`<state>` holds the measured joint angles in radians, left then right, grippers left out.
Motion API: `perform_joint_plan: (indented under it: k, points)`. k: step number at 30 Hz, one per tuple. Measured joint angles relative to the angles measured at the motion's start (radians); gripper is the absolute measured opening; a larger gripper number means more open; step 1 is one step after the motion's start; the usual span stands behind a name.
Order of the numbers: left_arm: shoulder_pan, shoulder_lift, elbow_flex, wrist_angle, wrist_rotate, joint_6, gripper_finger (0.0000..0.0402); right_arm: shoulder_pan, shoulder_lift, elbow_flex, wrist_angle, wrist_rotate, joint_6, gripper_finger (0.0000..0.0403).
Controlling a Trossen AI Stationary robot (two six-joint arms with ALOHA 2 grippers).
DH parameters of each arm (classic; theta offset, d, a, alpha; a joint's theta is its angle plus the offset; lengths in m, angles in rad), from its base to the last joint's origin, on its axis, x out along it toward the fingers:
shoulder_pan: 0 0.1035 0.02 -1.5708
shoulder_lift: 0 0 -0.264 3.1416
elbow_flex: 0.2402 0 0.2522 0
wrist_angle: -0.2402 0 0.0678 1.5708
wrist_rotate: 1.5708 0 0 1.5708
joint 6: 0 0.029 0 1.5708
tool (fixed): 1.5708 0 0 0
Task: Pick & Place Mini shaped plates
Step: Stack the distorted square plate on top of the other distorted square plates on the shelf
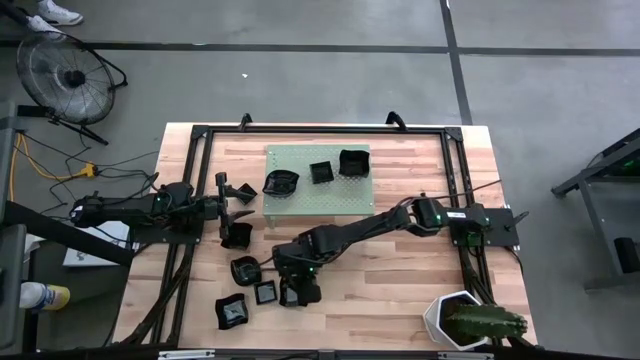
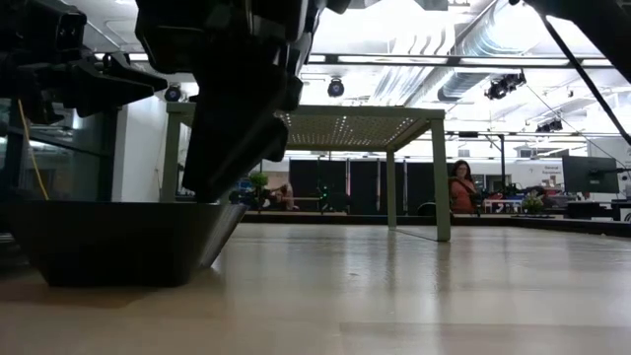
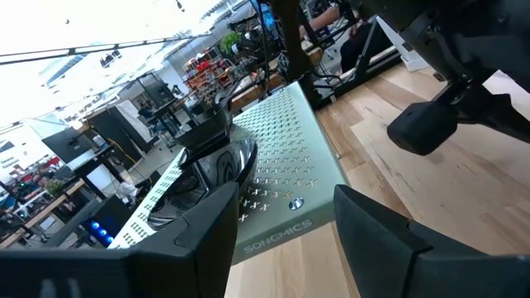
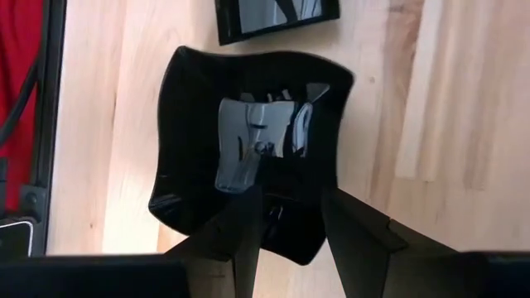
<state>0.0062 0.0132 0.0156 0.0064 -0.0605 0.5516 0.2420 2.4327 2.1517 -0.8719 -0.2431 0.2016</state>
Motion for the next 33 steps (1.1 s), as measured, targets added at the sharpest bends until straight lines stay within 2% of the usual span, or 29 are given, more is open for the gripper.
perform_joint_plan:
  k: [6,21,33]
  points:
    - [0.0,0.0,0.0,0.0,0.0,0.0,0.0193,0.001,-0.008,0.0,-0.005,0.036,0.0,0.0124]
    - [0.0,0.0,0.0,0.0,0.0,0.0,0.0193,-0.008,-0.007,0.0,-0.006,0.027,-0.041,0.0124]
    - [0.0,0.0,0.0,0.0,0.0,0.0,0.0193,-0.013,0.009,-0.001,0.014,-0.026,-0.046,0.0124]
